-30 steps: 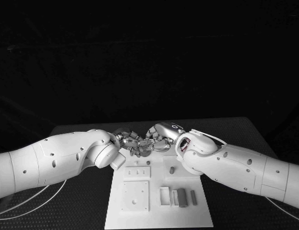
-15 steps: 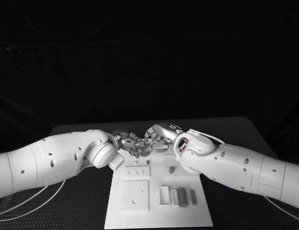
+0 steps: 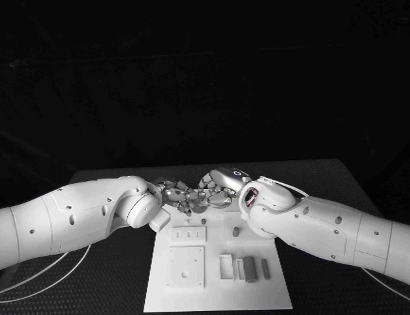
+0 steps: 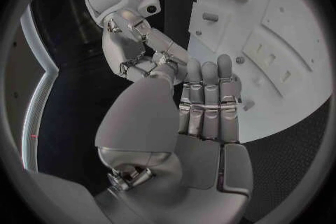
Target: Assemble the parts on the task board
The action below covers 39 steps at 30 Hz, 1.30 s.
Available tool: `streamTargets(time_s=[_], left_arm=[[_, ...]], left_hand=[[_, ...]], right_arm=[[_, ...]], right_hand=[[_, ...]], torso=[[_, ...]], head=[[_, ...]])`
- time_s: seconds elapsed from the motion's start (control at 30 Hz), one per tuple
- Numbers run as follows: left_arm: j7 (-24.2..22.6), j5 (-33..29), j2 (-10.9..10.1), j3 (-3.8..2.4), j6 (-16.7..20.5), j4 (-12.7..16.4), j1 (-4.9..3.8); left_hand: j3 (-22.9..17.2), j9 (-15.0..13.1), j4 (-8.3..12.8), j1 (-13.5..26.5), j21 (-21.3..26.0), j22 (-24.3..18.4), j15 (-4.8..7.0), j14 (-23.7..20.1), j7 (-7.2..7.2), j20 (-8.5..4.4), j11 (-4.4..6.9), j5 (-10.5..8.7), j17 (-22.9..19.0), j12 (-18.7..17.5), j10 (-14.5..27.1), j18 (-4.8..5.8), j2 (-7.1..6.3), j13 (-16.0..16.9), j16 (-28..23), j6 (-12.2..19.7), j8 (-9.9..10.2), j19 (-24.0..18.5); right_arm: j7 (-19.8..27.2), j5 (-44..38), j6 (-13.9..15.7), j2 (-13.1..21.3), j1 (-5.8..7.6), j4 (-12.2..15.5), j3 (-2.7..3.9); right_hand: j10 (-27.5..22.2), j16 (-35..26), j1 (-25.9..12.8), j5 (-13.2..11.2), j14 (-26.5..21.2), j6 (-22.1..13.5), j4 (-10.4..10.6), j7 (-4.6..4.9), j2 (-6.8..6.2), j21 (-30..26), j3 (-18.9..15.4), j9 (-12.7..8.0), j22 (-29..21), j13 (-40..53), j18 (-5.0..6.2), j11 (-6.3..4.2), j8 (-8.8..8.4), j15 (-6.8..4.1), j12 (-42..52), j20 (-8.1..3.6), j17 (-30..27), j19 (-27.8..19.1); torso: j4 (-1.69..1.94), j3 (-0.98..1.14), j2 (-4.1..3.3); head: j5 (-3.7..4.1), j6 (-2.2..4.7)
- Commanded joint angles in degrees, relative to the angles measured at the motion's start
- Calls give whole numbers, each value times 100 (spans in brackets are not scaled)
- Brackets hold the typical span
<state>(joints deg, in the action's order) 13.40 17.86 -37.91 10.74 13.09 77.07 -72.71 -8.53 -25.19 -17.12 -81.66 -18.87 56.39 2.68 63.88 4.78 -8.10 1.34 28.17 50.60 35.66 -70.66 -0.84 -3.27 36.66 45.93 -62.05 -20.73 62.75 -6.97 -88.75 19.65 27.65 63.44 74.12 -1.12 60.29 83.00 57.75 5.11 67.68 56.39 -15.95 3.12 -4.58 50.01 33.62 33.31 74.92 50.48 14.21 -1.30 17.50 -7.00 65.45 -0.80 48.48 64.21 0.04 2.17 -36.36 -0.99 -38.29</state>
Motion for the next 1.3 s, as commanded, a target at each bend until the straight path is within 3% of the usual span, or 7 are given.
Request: streamTargets(time_s=[0.03,0.2,0.27,0.33,0.37,0.47,1.3], left_arm=[[-254,-332,20,-35,-257,10,-39],[-234,-341,10,-35,-262,-23,-39],[-225,-327,5,-35,-251,-37,-39],[-209,-219,-7,-34,-254,-49,-39],[-176,-133,-17,-34,-266,-54,-39],[-129,-10,-26,-33,-319,-78,-39],[680,2702,102,1,-316,-205,-28]], left_hand=[[-337,-341,373,47,30,6,-13,-32,-141,-2,111,12,8,33,-166,-13,17,5,25,-194,-79,-45],[-337,-341,373,47,30,6,-13,-32,-141,-2,111,12,8,33,-166,-13,17,5,25,-194,-79,-45],[-402,-366,430,66,-1,36,4,26,-172,-13,149,197,35,91,-241,-21,21,43,89,-265,-124,2],[-1069,-456,1256,860,-55,284,14,-26,-177,-47,178,250,48,168,-207,-21,-46,209,270,-251,-163,-41],[-1712,-489,2237,1895,-66,414,14,-39,-170,-30,158,209,-30,169,-223,2,85,257,332,-271,-175,-10],[-2679,-510,3366,3220,-69,591,31,-6,-180,-57,167,170,-180,159,-289,-7,351,288,439,-329,-180,123],[-2766,-529,3339,3137,-75,672,47,10,-190,-65,175,5,-219,157,-300,-13,291,296,494,-312,-187,152]], right_arm=[[-120,6,-116,24,-38,-50,-32],[-115,49,-77,96,-38,-83,-32],[-111,66,-40,135,-38,-96,-32],[-110,87,-14,191,-38,-85,-32],[-107,91,12,234,-38,-63,-32],[-81,119,7,313,-38,-30,-32],[-61,423,273,890,-32,-60,135]], right_hand=[[-78,-59,-163,7,-69,-37,81,303,-247,-53,-12,-72,59,-9,79,105,-184,60,-45,42,-10,-35],[-248,-67,-277,4,-177,-337,171,443,-470,-98,-81,-116,61,-42,79,240,-366,190,-112,80,14,-109],[-261,-65,-290,4,-189,-340,189,450,-485,-103,-87,-112,62,-45,79,248,-367,199,-115,86,18,-117],[-289,-66,-335,1,-208,-355,218,460,-531,-110,-112,-111,64,-55,79,259,-377,210,-128,95,21,-131],[-297,-65,-340,1,-214,-359,224,463,-541,-112,-116,-109,65,-59,79,261,-379,213,-133,97,22,-135],[-318,-65,-343,3,-228,-374,233,469,-565,-118,-122,-107,66,-69,79,267,-387,219,-146,100,24,-147],[-323,-51,-302,7,-249,-322,285,457,-579,-118,-99,-71,76,-103,79,257,-358,213,-153,101,31,-152]], torso=[[-5,2,1],[-5,1,0],[-2,2,0],[-3,2,1],[-3,3,2],[-7,7,-2],[-1,15,0]], head=[[-15,-7],[-22,-15],[-25,-10],[-28,-5],[-29,-5],[-39,-15],[-94,-73]])
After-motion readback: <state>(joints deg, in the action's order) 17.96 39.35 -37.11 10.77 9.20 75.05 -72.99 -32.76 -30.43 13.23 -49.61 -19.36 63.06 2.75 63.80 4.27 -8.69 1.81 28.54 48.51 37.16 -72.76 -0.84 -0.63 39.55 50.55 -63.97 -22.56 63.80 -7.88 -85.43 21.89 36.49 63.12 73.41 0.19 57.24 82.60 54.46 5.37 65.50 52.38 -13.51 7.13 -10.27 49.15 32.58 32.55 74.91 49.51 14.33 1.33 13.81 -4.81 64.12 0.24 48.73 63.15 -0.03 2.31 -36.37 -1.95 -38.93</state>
